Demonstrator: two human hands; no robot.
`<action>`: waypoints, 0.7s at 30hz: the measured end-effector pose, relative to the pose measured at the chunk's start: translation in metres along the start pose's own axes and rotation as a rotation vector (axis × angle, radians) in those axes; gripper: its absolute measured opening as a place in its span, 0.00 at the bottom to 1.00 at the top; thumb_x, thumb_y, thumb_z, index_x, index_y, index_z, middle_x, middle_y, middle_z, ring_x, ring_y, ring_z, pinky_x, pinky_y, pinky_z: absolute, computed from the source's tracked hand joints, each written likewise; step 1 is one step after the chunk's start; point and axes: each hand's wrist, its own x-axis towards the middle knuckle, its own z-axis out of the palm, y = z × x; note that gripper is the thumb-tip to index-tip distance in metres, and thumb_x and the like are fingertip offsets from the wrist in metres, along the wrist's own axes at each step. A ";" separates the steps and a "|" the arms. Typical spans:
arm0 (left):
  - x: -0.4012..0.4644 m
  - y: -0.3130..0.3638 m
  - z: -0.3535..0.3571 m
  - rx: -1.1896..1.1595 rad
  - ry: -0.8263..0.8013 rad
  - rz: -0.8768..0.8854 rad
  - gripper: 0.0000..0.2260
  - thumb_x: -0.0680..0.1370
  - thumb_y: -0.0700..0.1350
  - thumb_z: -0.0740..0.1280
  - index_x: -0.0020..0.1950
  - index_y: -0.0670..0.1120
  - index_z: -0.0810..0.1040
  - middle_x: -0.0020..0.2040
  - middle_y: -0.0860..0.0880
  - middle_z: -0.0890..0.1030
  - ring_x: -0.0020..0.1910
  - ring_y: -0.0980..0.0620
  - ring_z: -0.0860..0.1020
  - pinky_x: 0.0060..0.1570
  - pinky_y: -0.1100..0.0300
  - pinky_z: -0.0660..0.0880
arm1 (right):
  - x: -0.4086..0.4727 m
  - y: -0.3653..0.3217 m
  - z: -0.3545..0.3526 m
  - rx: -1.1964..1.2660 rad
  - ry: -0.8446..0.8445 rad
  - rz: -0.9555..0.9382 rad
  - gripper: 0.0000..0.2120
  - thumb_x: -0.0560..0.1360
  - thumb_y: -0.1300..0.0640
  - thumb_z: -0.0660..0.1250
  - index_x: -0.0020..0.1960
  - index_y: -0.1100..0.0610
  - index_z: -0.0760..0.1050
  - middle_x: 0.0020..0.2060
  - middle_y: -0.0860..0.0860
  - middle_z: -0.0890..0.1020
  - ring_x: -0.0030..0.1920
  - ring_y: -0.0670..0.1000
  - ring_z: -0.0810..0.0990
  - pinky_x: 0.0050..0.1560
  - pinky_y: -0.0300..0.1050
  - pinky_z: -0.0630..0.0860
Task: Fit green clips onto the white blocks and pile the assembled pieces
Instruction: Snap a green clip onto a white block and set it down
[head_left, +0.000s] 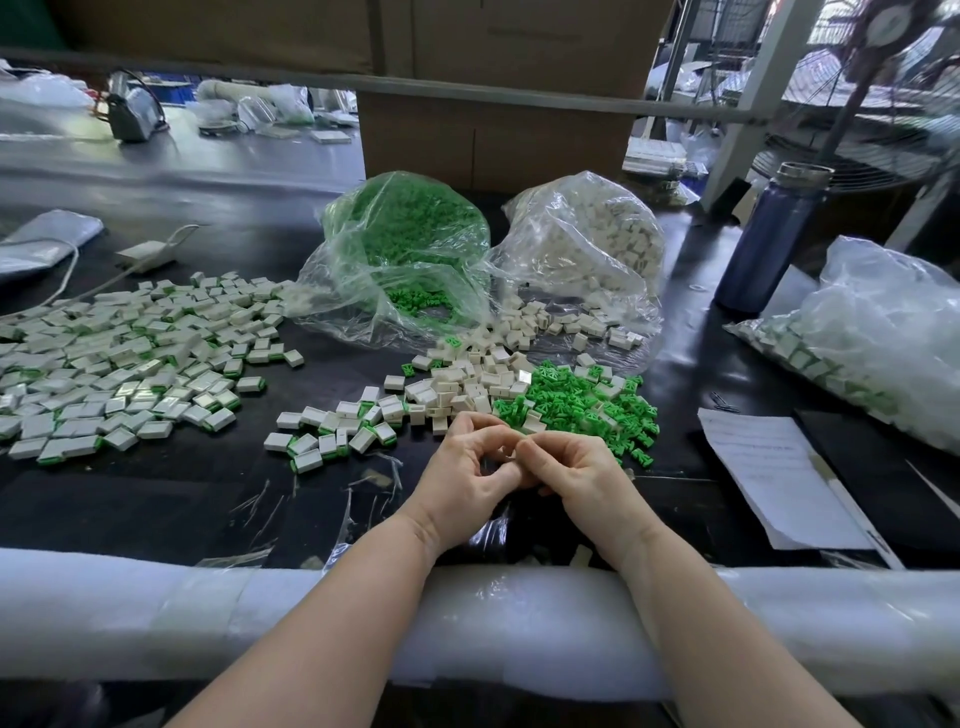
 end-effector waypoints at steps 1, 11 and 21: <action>0.000 0.000 0.000 0.010 -0.010 0.007 0.12 0.73 0.34 0.67 0.42 0.53 0.79 0.51 0.50 0.69 0.45 0.65 0.72 0.49 0.77 0.68 | 0.000 0.001 0.000 0.011 0.001 0.006 0.08 0.76 0.59 0.64 0.41 0.55 0.81 0.29 0.45 0.80 0.32 0.41 0.76 0.34 0.32 0.71; 0.000 -0.003 0.000 0.103 -0.079 0.032 0.13 0.74 0.35 0.65 0.40 0.55 0.76 0.48 0.52 0.68 0.37 0.64 0.70 0.44 0.72 0.69 | 0.000 0.000 0.000 0.034 0.034 0.037 0.08 0.75 0.62 0.65 0.42 0.62 0.81 0.27 0.51 0.75 0.27 0.43 0.69 0.29 0.32 0.66; 0.000 -0.005 0.000 0.175 -0.115 0.019 0.10 0.74 0.38 0.66 0.42 0.54 0.75 0.48 0.55 0.69 0.43 0.53 0.73 0.52 0.53 0.74 | -0.001 -0.001 -0.001 0.039 0.047 0.037 0.08 0.75 0.63 0.66 0.39 0.62 0.82 0.23 0.46 0.76 0.25 0.40 0.70 0.27 0.31 0.67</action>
